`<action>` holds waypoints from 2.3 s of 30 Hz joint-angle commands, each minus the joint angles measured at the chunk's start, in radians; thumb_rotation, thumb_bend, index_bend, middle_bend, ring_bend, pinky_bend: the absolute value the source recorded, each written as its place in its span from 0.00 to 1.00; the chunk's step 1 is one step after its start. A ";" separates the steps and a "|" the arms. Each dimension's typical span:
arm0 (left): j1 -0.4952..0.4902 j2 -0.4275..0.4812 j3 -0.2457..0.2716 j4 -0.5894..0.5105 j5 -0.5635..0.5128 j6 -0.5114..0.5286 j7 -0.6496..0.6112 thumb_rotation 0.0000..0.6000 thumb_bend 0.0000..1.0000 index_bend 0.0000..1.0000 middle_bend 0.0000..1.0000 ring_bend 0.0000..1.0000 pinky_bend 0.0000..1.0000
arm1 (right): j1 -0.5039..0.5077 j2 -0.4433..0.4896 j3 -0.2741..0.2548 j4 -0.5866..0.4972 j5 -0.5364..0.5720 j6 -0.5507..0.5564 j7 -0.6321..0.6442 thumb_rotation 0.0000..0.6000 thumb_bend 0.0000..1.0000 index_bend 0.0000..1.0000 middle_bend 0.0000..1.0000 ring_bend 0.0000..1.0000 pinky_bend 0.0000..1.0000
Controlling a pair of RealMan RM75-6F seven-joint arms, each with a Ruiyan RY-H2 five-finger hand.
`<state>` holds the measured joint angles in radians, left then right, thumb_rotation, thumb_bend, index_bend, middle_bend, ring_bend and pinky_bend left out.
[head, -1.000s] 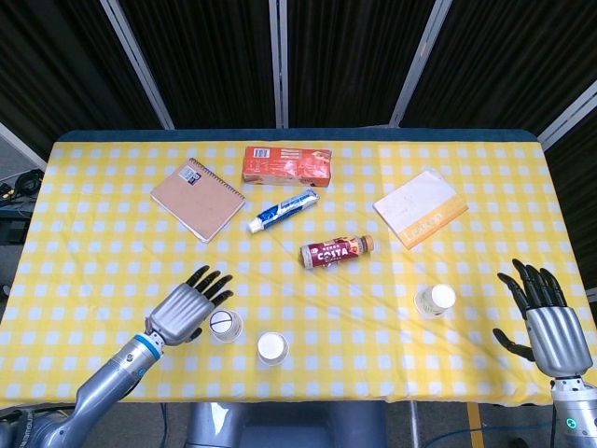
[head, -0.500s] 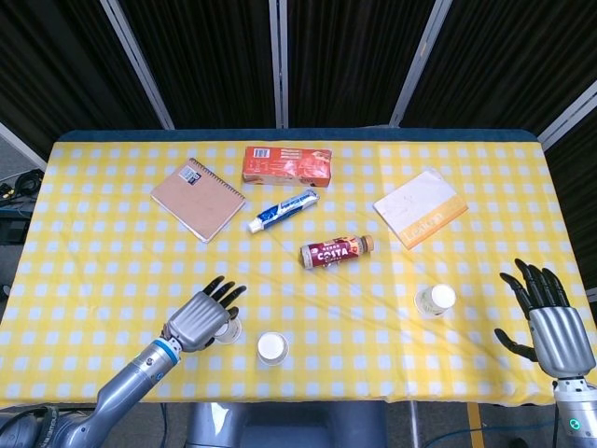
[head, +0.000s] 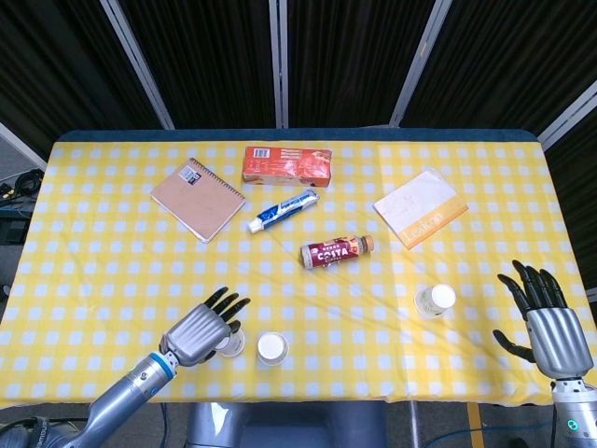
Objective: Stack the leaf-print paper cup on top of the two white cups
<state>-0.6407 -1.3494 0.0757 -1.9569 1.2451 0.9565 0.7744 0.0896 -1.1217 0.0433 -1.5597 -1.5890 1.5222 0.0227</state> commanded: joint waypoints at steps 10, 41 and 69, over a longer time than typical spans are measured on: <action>-0.013 -0.049 0.003 0.003 0.023 0.005 0.003 1.00 0.30 0.38 0.00 0.00 0.00 | 0.001 0.006 0.000 -0.002 0.006 -0.008 0.005 1.00 0.09 0.18 0.00 0.00 0.02; 0.243 0.145 0.110 0.119 0.337 0.416 -0.335 1.00 0.24 0.00 0.00 0.00 0.00 | 0.016 0.001 -0.012 -0.011 0.019 -0.065 -0.037 1.00 0.09 0.17 0.00 0.00 0.02; 0.394 0.232 0.050 0.280 0.409 0.553 -0.619 1.00 0.24 0.00 0.00 0.00 0.00 | 0.280 -0.050 0.078 -0.075 0.400 -0.515 -0.303 1.00 0.13 0.23 0.00 0.00 0.02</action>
<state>-0.2470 -1.1174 0.1276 -1.6765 1.6542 1.5114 0.1551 0.3662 -1.1673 0.1195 -1.6382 -1.1932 1.0113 -0.2760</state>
